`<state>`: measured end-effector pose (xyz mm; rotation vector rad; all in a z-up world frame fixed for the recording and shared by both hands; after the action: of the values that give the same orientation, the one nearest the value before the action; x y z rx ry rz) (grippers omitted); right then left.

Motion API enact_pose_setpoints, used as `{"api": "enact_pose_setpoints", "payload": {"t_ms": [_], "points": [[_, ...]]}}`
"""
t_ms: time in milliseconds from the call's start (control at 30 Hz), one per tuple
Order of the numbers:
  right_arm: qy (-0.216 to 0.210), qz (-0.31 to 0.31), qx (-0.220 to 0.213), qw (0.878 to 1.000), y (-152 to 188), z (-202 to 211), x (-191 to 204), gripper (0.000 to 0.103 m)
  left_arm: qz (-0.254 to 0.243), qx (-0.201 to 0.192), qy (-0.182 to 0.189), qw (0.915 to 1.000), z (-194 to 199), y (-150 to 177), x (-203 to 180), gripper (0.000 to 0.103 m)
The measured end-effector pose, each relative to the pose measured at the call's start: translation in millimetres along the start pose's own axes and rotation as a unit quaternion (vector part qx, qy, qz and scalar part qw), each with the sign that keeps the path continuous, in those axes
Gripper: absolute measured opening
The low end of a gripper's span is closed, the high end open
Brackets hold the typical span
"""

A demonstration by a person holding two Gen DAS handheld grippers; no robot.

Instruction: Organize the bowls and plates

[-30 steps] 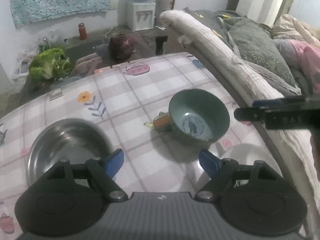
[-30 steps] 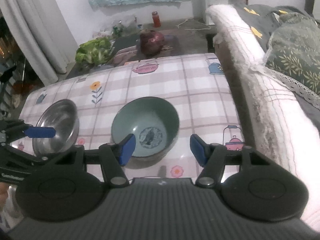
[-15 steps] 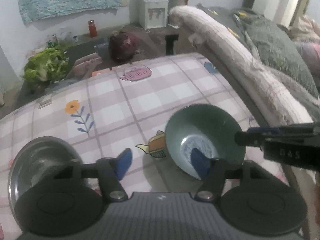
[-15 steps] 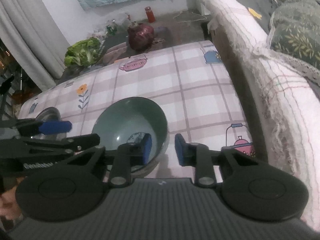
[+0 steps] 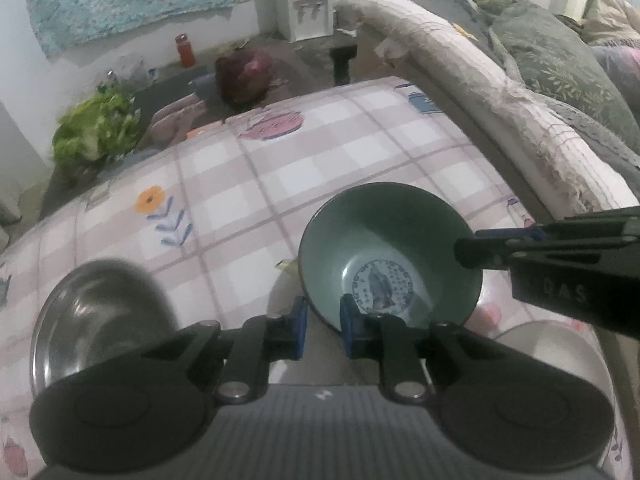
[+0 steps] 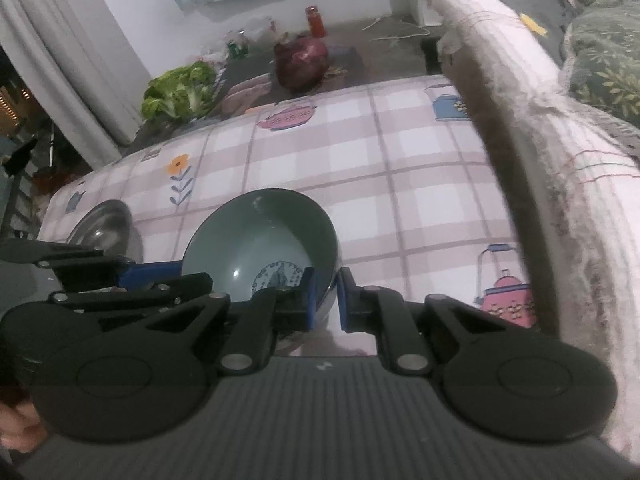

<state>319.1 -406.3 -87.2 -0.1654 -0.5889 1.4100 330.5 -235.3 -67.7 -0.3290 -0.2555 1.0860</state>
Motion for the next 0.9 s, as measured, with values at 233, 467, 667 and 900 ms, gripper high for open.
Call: {"api": "enact_pose_setpoints", "payload": {"t_ms": [233,467,667,900], "points": [[-0.034,0.033,0.009,0.999,4.2,-4.7,31.7,0.01,0.029,0.009,0.001,0.9995,12.0,23.1,31.4,0.019],[-0.045,0.033,0.014,0.998,1.3,-8.2,38.4,0.012,0.032,0.012,0.012,0.9993,13.8,25.5,36.1,0.024],[-0.071,-0.012,0.033,0.997,1.0,-18.0,25.6,0.014,0.025,0.021,0.003,0.9995,5.1,24.2,29.1,0.029],[-0.055,0.007,0.035,0.998,1.4,-21.1,31.6,0.014,0.038,0.029,0.007,0.9988,4.7,24.9,29.3,0.03]]}}
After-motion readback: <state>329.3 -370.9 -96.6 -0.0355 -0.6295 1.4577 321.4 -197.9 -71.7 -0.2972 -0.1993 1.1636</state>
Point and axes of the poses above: each gripper's, at about its wrist camera, not at the fingertips, and z roughly against the way its jaws point, x to its left, y to its underside, the point moved 3 cm from there along -z, roughly the way its jaws point, and after that the axes turned 6 degrees about x, right-handed, at the moved point
